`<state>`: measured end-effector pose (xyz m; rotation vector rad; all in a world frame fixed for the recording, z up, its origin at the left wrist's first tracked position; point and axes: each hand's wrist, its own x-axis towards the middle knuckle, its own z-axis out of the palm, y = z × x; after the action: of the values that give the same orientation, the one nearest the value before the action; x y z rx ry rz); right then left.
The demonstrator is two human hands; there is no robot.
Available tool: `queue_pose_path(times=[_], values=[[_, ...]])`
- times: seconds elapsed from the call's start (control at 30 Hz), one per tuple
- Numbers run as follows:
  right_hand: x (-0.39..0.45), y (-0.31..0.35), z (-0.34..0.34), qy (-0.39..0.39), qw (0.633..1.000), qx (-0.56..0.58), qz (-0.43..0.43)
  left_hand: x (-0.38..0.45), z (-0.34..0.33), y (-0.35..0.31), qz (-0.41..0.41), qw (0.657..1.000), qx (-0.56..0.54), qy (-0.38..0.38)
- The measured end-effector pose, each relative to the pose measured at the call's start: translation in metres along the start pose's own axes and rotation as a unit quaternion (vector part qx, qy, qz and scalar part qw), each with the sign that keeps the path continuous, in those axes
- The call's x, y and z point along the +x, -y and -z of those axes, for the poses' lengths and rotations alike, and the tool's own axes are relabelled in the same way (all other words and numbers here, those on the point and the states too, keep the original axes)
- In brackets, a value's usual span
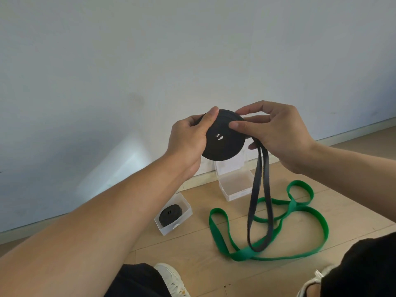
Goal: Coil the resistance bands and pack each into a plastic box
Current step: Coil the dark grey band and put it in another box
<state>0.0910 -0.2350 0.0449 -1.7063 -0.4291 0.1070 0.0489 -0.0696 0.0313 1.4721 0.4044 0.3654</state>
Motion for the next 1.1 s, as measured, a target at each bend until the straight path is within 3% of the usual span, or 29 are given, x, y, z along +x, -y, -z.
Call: queue_pose_path(times=[0.2, 0.4, 0.53, 0.67, 0.73, 0.8, 0.87, 0.97, 1.1], values=[[-0.001, 0.001, 0.004, -0.005, 0.999, -0.023, -0.026, 0.001, 0.000, 0.000, -0.011, 1.000, 0.013, -0.011], [-0.006, -0.006, -0.011, -0.011, 0.990, 0.129, -0.055, 0.001, -0.004, -0.003, -0.024, 0.997, -0.023, -0.073], [-0.009, -0.002, -0.021, -0.036, 0.987, 0.149, -0.042, 0.001, -0.009, -0.007, -0.009, 0.991, -0.075, -0.112], [-0.005, 0.000, -0.018, -0.037, 0.992, 0.112, -0.034, -0.004, -0.004, -0.013, 0.025, 0.993, -0.103, -0.051], [-0.002, -0.001, -0.010, -0.017, 1.000, 0.009, -0.004, -0.003, 0.004, -0.012, -0.015, 1.000, 0.007, -0.014], [-0.003, -0.002, -0.004, 0.028, 0.993, -0.106, 0.038, -0.002, 0.012, -0.009, -0.077, 0.984, 0.154, 0.042], [-0.005, -0.003, -0.002, 0.067, 0.982, -0.168, 0.061, -0.003, 0.014, -0.004, -0.088, 0.968, 0.211, 0.105], [-0.005, -0.004, -0.002, 0.078, 0.986, -0.133, 0.056, -0.004, 0.010, 0.003, -0.089, 0.964, 0.226, 0.106], [0.000, -0.001, 0.003, 0.036, 0.998, -0.047, 0.039, 0.000, 0.003, 0.003, -0.042, 0.992, 0.091, 0.076]])
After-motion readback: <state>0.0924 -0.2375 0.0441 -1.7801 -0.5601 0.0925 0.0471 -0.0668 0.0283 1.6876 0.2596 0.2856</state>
